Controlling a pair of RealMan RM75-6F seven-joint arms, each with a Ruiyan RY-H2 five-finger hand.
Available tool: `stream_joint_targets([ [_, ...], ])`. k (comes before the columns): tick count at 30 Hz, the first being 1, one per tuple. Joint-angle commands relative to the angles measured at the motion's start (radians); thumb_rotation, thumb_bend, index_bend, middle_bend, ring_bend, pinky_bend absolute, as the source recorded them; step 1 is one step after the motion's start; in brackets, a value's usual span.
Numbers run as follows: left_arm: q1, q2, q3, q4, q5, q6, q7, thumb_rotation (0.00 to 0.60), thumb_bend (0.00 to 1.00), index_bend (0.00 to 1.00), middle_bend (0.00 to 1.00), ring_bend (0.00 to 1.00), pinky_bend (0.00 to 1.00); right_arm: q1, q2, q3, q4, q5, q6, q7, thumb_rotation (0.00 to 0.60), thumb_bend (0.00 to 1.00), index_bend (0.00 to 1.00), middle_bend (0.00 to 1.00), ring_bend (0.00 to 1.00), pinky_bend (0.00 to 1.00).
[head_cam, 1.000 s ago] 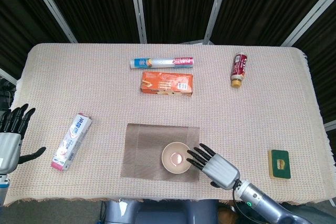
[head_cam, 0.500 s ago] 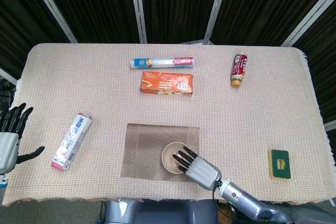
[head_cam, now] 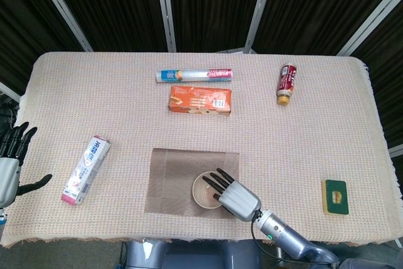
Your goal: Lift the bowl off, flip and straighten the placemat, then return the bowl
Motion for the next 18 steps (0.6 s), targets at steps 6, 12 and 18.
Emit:
stream_joint_targets([
  [6,0.0,0.005,-0.001,-0.004,-0.011,-0.005,-0.006,0.6,0.0,0.0,0.0,0.0,0.0,0.004,0.104,0.11,0.048,0.09,0.114,0.148,0.6,0.47,0.63,0.0,0.0,0.0],
  [12,0.002,0.011,-0.005,-0.004,-0.028,-0.008,-0.013,0.6,0.0,0.0,0.0,0.0,0.0,0.004,0.173,0.175,0.161,0.206,0.118,0.262,0.6,0.47,0.63,0.0,0.0,0.0],
  [18,0.004,0.01,-0.01,-0.002,-0.046,-0.009,-0.01,0.6,0.0,0.0,0.0,0.0,0.0,0.021,0.154,0.219,0.315,0.319,0.075,0.337,0.6,0.47,0.63,0.0,0.0,0.0],
])
